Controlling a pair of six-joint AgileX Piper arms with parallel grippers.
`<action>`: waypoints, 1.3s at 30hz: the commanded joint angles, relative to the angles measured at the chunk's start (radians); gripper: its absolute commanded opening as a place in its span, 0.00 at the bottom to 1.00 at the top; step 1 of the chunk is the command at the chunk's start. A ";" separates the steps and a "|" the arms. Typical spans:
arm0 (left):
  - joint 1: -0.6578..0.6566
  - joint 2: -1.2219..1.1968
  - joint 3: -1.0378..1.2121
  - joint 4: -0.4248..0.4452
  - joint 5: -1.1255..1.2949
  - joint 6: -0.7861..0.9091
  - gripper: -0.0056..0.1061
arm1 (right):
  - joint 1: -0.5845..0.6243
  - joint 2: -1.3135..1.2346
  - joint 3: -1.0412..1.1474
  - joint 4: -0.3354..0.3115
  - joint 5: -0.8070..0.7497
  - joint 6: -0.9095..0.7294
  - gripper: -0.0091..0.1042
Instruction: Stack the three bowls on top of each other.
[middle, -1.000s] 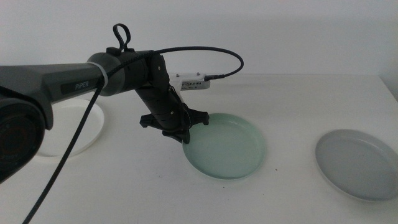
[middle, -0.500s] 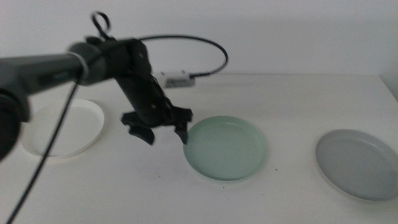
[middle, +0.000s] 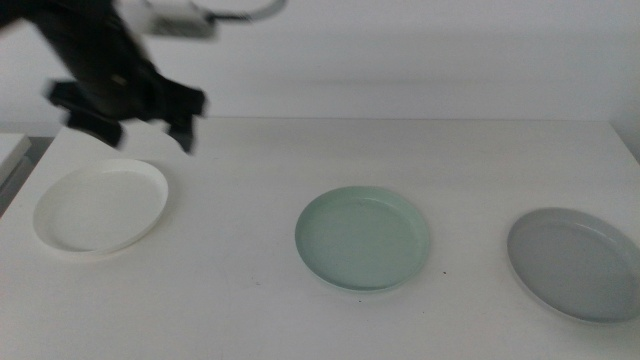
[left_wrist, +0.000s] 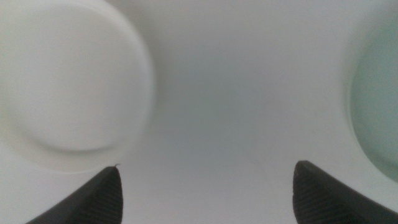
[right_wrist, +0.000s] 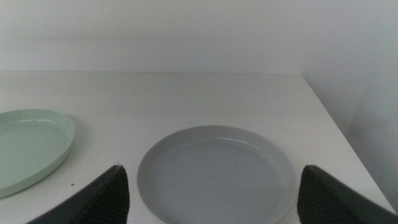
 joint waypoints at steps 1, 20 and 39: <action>0.033 -0.077 0.007 0.023 0.010 -0.004 0.89 | -0.003 -0.004 0.004 -0.007 -0.009 -0.005 0.77; 0.581 -0.378 0.120 -0.172 0.010 0.333 0.89 | -0.003 -0.004 0.004 -0.007 -0.009 -0.005 0.77; 0.641 -0.050 0.118 -0.242 -0.073 0.500 0.89 | -0.003 -0.004 0.004 -0.007 -0.009 -0.005 0.77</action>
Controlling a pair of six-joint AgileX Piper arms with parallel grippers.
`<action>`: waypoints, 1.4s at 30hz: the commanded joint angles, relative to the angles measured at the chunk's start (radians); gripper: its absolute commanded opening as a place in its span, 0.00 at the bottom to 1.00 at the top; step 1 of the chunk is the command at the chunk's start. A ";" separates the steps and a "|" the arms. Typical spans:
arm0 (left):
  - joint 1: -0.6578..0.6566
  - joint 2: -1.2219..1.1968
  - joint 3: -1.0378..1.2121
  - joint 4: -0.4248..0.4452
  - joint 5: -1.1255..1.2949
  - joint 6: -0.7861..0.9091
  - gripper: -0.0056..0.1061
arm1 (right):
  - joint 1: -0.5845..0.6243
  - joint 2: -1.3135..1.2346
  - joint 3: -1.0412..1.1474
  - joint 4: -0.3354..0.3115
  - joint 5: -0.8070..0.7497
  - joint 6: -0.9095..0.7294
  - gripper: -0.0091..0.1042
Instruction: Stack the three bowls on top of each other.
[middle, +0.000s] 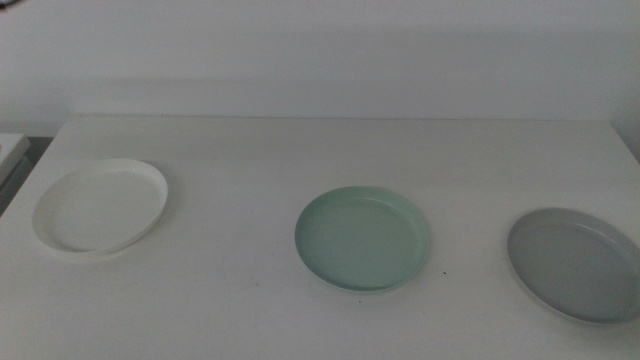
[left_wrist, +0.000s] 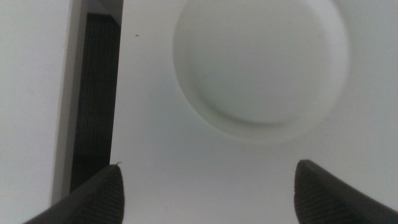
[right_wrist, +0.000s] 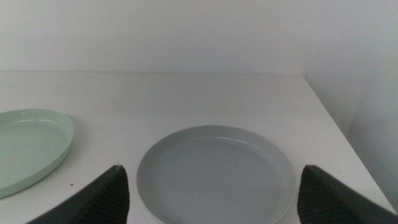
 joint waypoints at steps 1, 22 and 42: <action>0.003 0.062 0.000 0.007 -0.057 0.004 0.89 | -0.003 -0.004 0.004 -0.007 -0.009 -0.005 0.77; 0.000 0.490 -0.036 -0.142 -0.391 0.154 0.89 | -0.003 -0.004 0.004 -0.007 -0.009 -0.005 0.77; 0.000 0.474 -0.036 -0.191 -0.334 0.131 0.03 | -0.003 -0.004 0.004 -0.007 -0.009 -0.005 0.77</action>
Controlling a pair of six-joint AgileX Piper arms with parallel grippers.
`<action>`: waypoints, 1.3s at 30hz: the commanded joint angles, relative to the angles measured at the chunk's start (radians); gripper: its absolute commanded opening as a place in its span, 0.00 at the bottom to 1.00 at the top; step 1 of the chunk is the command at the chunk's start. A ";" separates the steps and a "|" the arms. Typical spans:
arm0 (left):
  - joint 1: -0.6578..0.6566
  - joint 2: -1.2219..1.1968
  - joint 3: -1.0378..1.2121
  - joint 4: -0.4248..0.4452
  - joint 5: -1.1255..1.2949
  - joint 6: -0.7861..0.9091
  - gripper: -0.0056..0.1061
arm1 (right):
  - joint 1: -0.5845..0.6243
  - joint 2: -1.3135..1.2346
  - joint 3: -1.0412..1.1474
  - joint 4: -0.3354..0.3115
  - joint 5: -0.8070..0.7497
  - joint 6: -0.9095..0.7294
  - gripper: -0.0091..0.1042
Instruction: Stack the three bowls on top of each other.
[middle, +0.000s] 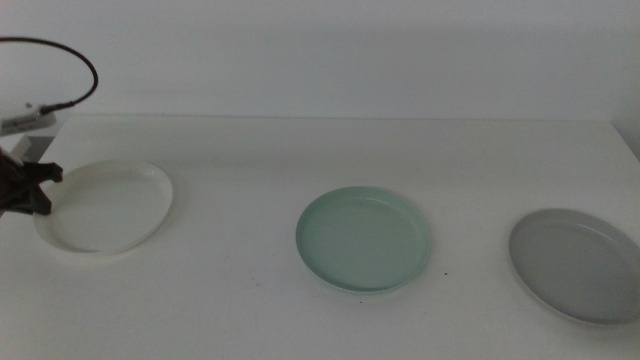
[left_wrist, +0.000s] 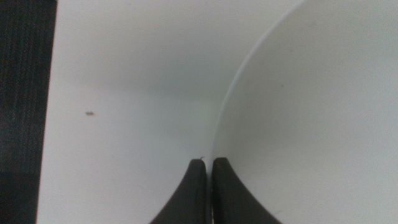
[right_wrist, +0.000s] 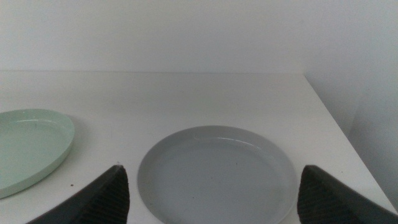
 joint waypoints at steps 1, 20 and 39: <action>0.000 -0.057 -0.004 -0.012 0.037 -0.004 0.03 | -0.003 -0.004 0.004 -0.007 -0.009 -0.005 0.77; -0.485 -0.404 -0.003 0.006 0.110 -0.289 0.03 | -0.003 -0.004 0.004 -0.007 -0.009 -0.005 0.77; -0.802 -0.169 -0.003 -0.002 -0.129 -0.471 0.03 | -0.003 -0.004 0.004 -0.007 -0.009 -0.005 0.77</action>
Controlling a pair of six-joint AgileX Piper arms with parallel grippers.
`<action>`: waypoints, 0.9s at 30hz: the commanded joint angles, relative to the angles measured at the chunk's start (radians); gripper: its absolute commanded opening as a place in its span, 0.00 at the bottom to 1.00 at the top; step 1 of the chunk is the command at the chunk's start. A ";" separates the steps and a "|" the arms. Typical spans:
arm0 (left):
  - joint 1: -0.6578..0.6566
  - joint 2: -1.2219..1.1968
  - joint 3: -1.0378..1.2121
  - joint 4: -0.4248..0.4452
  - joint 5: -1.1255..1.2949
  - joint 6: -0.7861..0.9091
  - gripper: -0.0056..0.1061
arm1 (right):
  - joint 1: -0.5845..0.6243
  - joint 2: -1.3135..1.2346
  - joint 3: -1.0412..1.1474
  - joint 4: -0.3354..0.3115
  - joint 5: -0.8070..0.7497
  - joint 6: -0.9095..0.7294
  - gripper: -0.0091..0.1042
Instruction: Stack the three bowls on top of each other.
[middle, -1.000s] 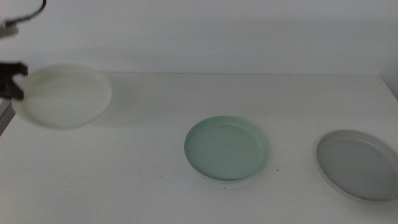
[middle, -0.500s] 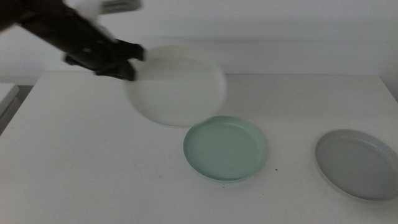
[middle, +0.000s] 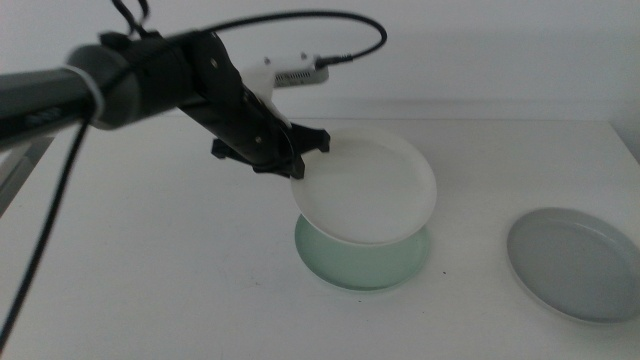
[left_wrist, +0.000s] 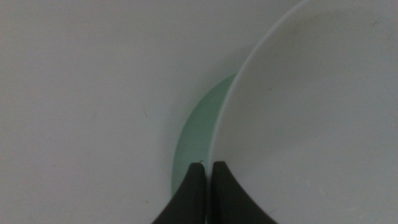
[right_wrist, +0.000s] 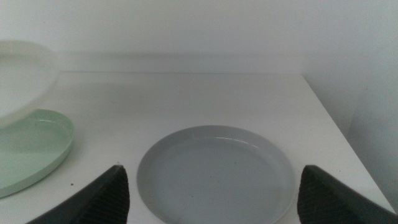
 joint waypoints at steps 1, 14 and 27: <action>-0.006 0.026 -0.003 -0.015 -0.039 -0.017 0.03 | -0.003 -0.004 0.004 -0.007 -0.009 -0.005 0.77; -0.011 0.112 -0.003 -0.053 -0.065 -0.013 0.04 | -0.003 -0.004 0.004 -0.007 -0.009 -0.005 0.77; -0.011 0.111 -0.003 -0.047 0.007 -0.013 0.04 | -0.003 -0.004 0.004 -0.007 -0.009 -0.005 0.77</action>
